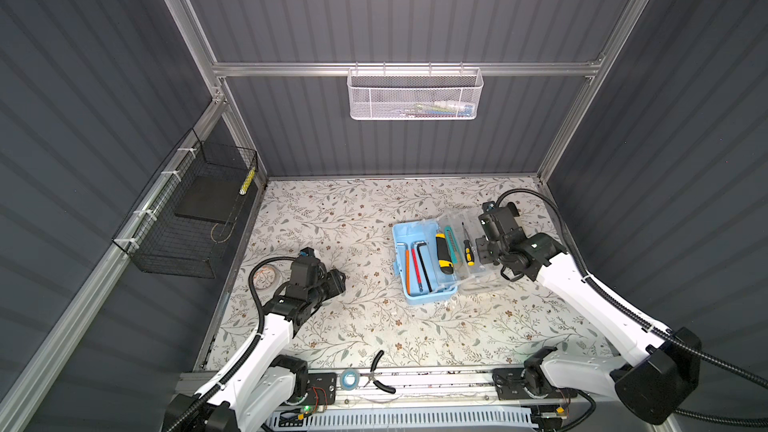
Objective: Pack the tool kit
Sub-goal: 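Lower the clear-handled screwdriver into the lid compartment and open the right gripper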
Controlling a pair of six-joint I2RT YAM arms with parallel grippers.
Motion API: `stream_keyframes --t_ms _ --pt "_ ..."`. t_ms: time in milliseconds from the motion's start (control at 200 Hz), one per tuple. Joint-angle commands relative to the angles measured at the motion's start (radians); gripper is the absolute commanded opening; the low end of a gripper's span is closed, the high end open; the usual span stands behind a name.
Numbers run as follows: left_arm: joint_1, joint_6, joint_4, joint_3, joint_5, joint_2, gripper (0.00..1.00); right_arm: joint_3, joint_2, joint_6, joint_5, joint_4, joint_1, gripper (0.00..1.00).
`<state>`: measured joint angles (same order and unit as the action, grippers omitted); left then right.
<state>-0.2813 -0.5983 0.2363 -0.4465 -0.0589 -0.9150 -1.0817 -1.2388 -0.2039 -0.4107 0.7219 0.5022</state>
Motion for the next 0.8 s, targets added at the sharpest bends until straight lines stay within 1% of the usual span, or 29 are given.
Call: stream_keyframes --t_ms 0,245,455,590,755,795 --pt "0.003 -0.014 -0.021 0.011 -0.025 -0.002 0.63 0.016 -0.022 0.020 0.016 -0.021 -0.013 0.04" --pt "0.002 -0.012 -0.010 0.008 -0.024 0.008 0.63 0.058 -0.045 0.012 0.034 -0.053 -0.029 0.07" --pt "0.002 -0.015 -0.007 0.012 -0.022 0.012 0.63 0.081 -0.073 0.003 0.015 -0.076 -0.032 0.15" --pt "0.002 -0.015 -0.010 0.011 -0.024 0.005 0.63 0.085 -0.096 -0.002 0.005 -0.080 -0.032 0.22" --pt "0.001 -0.012 -0.009 0.006 -0.022 0.003 0.63 0.083 -0.082 -0.007 0.008 -0.075 -0.032 0.31" --pt "0.000 -0.015 -0.010 0.005 -0.023 0.001 0.63 0.084 -0.074 -0.007 0.010 -0.075 -0.032 0.32"
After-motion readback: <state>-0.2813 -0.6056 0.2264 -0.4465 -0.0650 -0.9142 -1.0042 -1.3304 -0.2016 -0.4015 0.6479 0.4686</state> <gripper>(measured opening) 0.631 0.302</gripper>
